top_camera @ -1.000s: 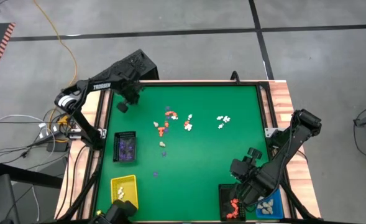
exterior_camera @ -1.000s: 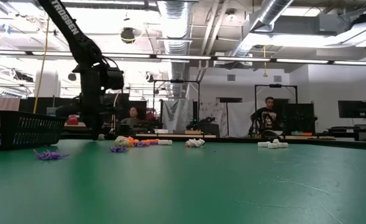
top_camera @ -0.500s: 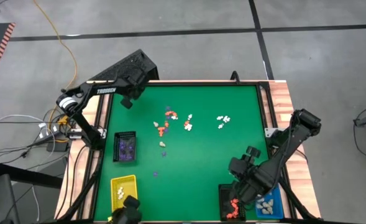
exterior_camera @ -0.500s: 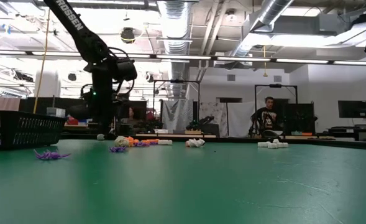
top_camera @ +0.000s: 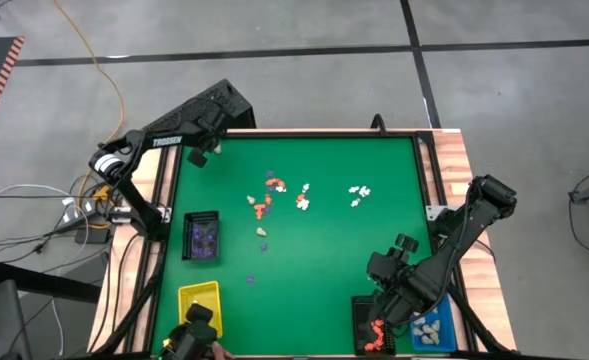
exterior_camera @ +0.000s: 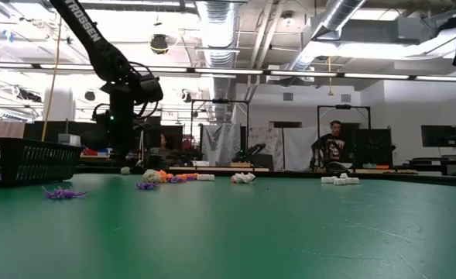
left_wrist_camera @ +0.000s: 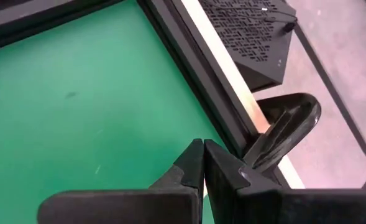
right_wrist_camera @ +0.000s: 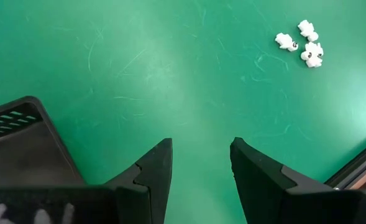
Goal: Sort Halloween decoration
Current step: Put the white skull toy into the blue basket
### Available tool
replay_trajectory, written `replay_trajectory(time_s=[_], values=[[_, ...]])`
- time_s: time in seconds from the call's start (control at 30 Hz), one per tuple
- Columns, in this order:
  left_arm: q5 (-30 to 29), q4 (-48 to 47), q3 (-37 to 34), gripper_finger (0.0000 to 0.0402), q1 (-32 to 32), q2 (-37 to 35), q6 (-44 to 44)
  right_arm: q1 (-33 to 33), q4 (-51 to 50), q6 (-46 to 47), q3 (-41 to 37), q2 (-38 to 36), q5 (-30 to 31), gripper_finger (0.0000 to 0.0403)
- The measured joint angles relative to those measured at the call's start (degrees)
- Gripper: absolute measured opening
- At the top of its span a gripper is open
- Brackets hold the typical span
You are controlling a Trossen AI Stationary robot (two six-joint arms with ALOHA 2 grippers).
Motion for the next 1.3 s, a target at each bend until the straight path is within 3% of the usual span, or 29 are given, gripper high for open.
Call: replay_trajectory(time_s=[0.23, 0.53, 0.63, 0.8, 0.93, 1.07, 1.2, 1.3], values=[[3.13, -0.41, 0.00, 0.0000, 1.72, 0.34, 1.78, 0.00, -0.02, -0.24, 0.00, 0.00, 1.05, 0.0179], [14.00, 1.15, 0.31, 0.0000, 0.55, 5.88, 1.93, 0.00, -0.05, -1.53, 0.00, 0.00, 1.18, 0.0179], [14.34, -1.07, 0.20, 0.0000, -1.32, 5.16, 3.31, 0.00, -0.31, -1.72, 0.00, 0.00, 1.18, 0.0179], [20.92, -2.52, -0.04, 0.0000, -7.15, 1.54, 8.37, 0.00, -0.42, -1.69, 0.00, 0.00, 1.95, 0.0179], [21.28, -2.43, -0.04, 0.0000, -12.68, -1.78, 8.77, 0.00, -0.24, -1.71, 0.00, 0.00, 3.72, 0.0179], [20.88, -2.65, -0.04, 0.0000, -16.27, -6.80, 14.02, 0.00, 0.43, -1.65, 0.00, 0.00, 10.07, 0.0179], [20.15, -4.47, -0.04, 0.0000, -19.75, -15.00, 21.97, -1.88, 2.93, -1.45, 0.00, 0.00, 25.12, 0.0179], [16.50, -5.37, -0.04, 0.0000, -23.15, -22.69, 29.84, -6.71, 5.70, -1.40, 0.00, 0.00, 34.96, 0.0179]])
